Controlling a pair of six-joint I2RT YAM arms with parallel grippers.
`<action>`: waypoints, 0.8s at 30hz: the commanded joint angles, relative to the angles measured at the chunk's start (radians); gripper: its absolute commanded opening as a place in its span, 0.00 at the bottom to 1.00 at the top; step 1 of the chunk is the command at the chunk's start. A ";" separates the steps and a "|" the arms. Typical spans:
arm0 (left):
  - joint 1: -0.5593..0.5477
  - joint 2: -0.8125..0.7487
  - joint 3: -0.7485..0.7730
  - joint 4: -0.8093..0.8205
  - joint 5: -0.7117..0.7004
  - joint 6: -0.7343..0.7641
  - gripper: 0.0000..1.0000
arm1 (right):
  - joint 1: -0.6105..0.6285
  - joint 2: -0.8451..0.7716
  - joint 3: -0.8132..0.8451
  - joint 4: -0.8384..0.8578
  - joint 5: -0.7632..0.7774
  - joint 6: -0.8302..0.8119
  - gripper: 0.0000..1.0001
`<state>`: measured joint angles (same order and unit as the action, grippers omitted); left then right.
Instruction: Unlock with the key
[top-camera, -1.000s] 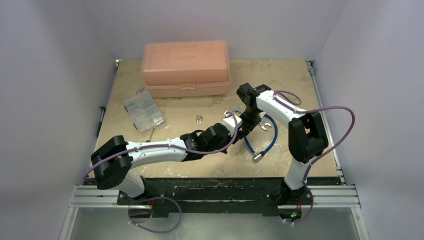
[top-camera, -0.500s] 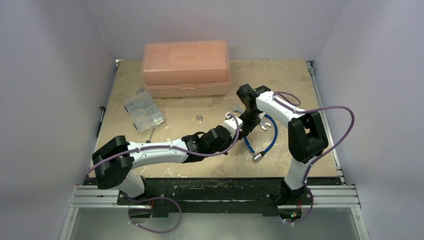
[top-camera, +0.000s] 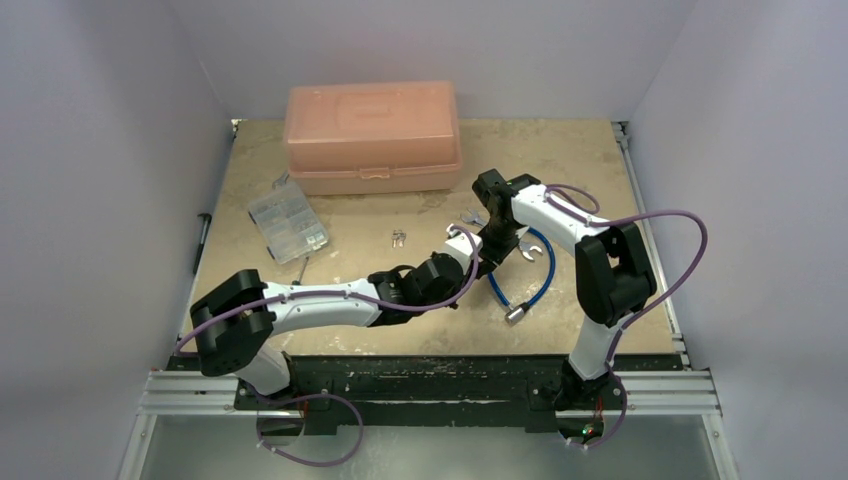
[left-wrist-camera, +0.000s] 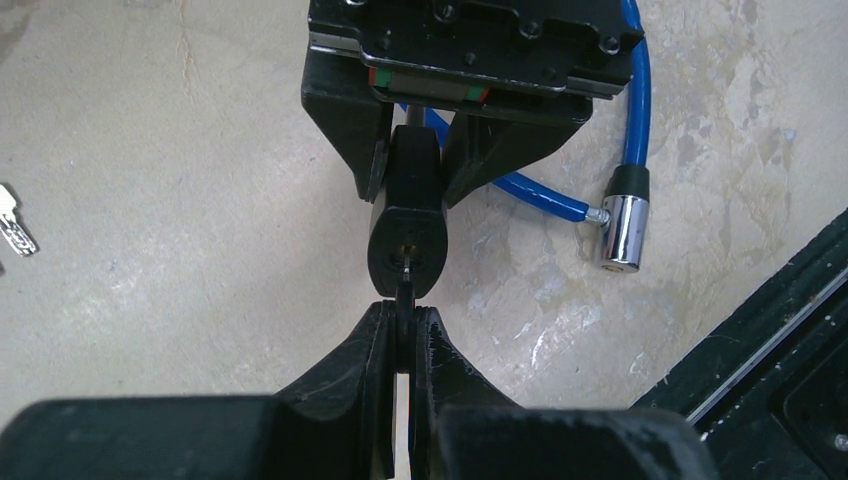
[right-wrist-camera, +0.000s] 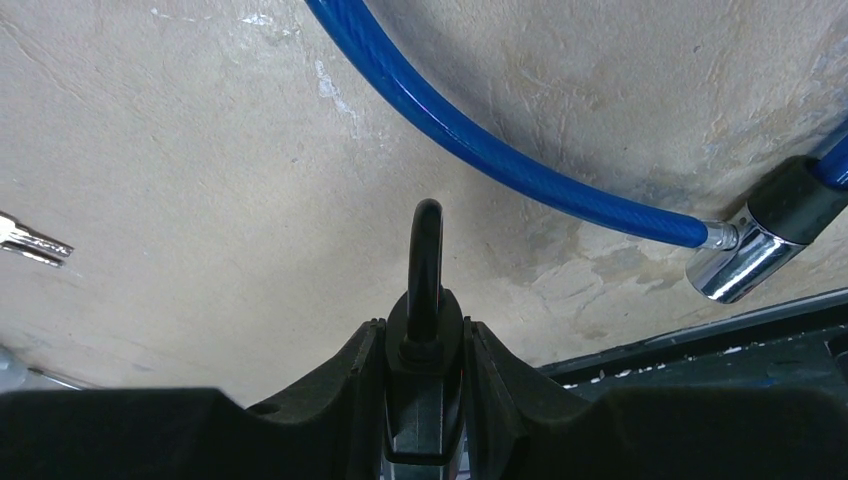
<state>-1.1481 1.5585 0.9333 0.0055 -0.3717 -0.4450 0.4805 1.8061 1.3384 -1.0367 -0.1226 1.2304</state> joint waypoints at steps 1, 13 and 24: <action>0.001 -0.021 0.022 0.169 -0.025 0.077 0.00 | 0.025 -0.050 0.001 -0.029 -0.106 0.015 0.00; 0.002 -0.024 -0.034 0.259 -0.012 0.114 0.00 | 0.034 -0.056 0.013 -0.028 -0.104 0.035 0.00; 0.019 0.007 -0.003 0.258 -0.019 0.072 0.00 | 0.042 -0.068 -0.001 -0.023 -0.101 0.038 0.00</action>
<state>-1.1454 1.5730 0.8730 0.1307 -0.3729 -0.3538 0.4969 1.8050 1.3346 -1.0245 -0.1272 1.2430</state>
